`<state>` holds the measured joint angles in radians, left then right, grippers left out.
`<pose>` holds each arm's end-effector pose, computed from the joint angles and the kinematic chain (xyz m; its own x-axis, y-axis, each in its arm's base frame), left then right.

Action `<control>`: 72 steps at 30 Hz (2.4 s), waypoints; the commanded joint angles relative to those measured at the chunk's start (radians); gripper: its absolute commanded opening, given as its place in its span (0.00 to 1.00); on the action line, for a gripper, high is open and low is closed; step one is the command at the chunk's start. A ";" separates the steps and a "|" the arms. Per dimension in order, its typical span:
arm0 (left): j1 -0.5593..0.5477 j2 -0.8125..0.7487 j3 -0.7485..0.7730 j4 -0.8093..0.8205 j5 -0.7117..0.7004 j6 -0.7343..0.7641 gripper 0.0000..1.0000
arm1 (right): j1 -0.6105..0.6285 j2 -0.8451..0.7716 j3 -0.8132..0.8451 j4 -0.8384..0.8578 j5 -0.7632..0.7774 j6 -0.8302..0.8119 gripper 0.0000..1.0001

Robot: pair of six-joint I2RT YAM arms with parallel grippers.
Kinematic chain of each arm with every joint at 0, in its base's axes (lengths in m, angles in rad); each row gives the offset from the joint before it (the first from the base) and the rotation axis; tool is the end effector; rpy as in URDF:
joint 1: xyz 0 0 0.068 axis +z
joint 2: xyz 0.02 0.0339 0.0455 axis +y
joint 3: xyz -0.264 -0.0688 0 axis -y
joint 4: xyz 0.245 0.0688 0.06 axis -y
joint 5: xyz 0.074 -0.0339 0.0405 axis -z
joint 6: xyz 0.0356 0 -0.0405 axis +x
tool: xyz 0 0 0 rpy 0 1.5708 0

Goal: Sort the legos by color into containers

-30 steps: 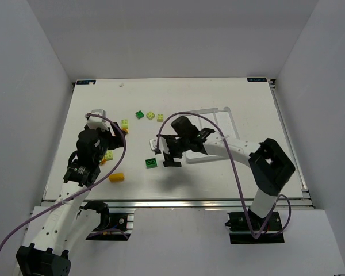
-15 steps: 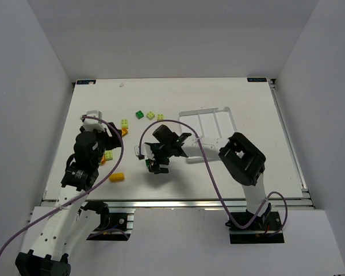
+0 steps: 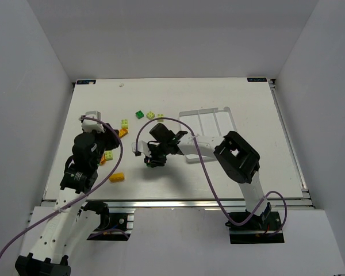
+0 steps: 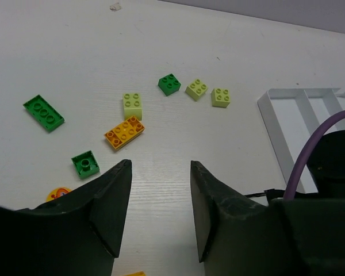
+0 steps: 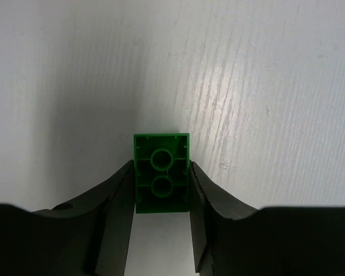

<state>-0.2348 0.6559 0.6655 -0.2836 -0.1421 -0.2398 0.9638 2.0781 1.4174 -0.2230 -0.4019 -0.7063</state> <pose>0.1571 -0.0324 0.3073 -0.2788 -0.1750 -0.9442 0.0324 0.9810 -0.1914 0.2431 0.3745 0.1587 0.2470 -0.6915 -0.6788 -0.9689 -0.1678 -0.1816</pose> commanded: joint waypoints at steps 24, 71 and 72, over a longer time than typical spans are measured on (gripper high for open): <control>0.005 0.289 0.229 -0.238 -0.066 -0.302 0.82 | -0.435 -0.342 -0.163 0.019 0.189 0.616 0.13; 0.218 1.079 0.430 -0.217 -0.120 -0.184 0.69 | -0.721 -0.960 -0.388 -0.032 -0.517 0.475 0.76; 0.218 1.082 0.428 -0.212 -0.108 -0.184 0.67 | -0.723 -0.958 -0.388 -0.032 -0.523 0.476 0.77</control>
<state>-0.0277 1.7451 1.0824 -0.5316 -0.2920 -0.4393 0.2520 1.1416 1.0317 -0.2737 -0.8711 -0.2207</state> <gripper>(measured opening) 0.692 0.765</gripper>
